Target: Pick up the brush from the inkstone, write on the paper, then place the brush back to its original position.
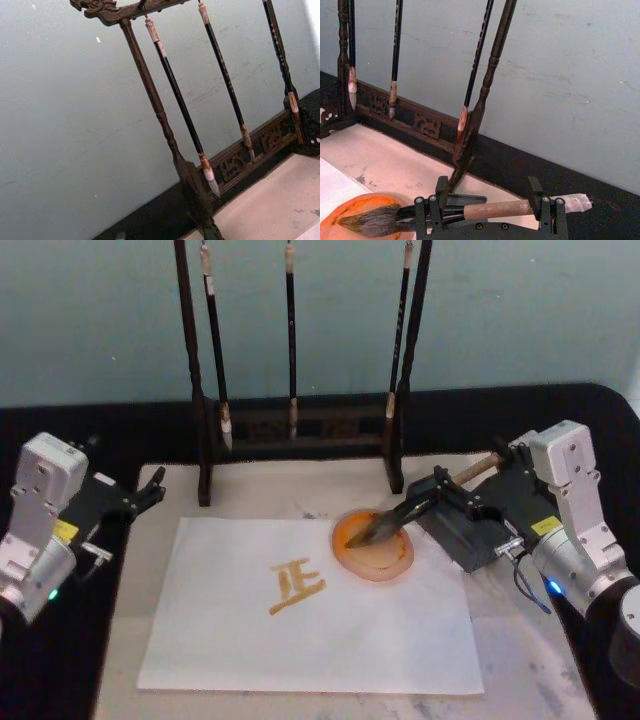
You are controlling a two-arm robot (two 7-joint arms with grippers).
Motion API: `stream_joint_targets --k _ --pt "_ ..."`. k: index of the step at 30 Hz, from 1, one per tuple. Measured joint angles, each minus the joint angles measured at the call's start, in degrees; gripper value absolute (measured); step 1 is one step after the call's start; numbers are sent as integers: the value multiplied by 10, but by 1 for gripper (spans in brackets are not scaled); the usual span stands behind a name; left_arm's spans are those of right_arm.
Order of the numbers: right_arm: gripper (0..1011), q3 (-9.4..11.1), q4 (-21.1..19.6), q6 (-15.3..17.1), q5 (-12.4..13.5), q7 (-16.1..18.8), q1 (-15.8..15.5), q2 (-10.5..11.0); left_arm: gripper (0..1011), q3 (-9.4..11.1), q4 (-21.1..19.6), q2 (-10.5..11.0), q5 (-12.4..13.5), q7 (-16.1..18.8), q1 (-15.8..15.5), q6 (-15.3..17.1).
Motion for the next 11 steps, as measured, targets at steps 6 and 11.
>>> stream_joint_targets --k 6,11 --pt "1000 0 0 0 0 0 0 0 1010 0 0 0 0 0 0 0" --pt "1000 0 0 0 0 0 0 0 1010 0 0 0 0 0 0 0"
